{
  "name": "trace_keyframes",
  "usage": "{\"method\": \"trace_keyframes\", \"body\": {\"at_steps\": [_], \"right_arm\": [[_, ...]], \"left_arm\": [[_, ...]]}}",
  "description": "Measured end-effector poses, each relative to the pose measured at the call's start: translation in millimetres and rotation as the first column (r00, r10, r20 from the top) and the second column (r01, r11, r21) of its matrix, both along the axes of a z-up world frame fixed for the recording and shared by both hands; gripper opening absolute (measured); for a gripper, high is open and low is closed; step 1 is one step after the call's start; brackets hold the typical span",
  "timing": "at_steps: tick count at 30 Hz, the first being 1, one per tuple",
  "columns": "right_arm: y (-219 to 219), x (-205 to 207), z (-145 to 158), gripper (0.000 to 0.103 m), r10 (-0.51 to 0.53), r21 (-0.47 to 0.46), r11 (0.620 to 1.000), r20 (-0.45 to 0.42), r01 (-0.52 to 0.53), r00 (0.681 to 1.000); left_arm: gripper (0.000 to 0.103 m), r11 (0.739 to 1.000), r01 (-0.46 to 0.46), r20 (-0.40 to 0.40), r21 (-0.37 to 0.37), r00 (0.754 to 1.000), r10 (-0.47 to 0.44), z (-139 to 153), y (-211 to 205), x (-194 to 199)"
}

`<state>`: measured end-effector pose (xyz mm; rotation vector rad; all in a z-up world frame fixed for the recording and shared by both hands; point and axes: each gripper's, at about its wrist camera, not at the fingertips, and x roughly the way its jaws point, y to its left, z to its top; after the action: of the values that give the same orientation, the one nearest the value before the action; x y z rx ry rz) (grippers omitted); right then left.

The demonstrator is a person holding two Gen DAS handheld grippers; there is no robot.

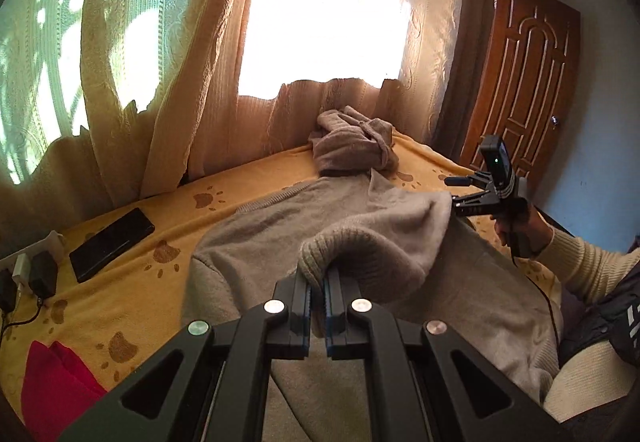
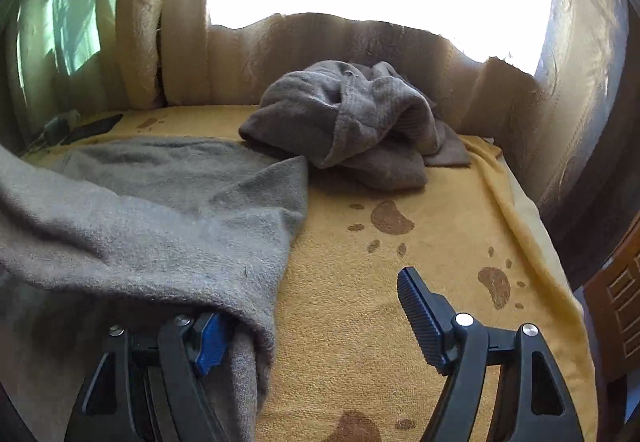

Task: Fold clothes

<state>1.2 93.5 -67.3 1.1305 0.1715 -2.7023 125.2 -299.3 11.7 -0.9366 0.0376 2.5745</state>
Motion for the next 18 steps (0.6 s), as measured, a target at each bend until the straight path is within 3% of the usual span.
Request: {"method": "trace_keyframes", "body": {"at_steps": [2, 5, 8, 12, 18], "right_arm": [[17.9, 1.2, -9.1, 0.078, -0.017, -0.063, 0.998, 0.055, 0.021, 0.998], [19.3, 6.5, -19.9, 0.078, 0.005, -0.054, 0.999, 0.090, 0.000, 0.996], [11.9, 11.7, -15.0, 0.079, 0.047, -0.036, 0.998, 0.076, -0.044, 0.996], [12.6, 21.4, 2.8, 0.079, 0.105, -0.060, 0.993, 0.057, -0.102, 0.993], [31.6, 31.1, 45.8, 0.079, 0.166, -0.297, 0.941, -0.014, -0.163, 0.986]], "left_arm": [[0.007, 1.000, 0.011, 0.072, -0.002, 0.997, -0.010, -25.9, 0.8, -0.4], [0.007, 1.000, 0.025, 0.191, -0.012, 0.981, -0.022, -66.5, 3.0, -1.3], [0.007, 0.999, 0.029, 0.260, -0.036, 0.965, -0.019, -92.4, 4.4, 2.1], [0.008, 1.000, 0.014, 0.257, -0.014, 0.966, -0.010, -94.8, 0.3, 7.9], [0.008, 1.000, 0.013, 0.227, 0.001, 0.974, -0.013, -84.9, 4.7, 10.9]]}}
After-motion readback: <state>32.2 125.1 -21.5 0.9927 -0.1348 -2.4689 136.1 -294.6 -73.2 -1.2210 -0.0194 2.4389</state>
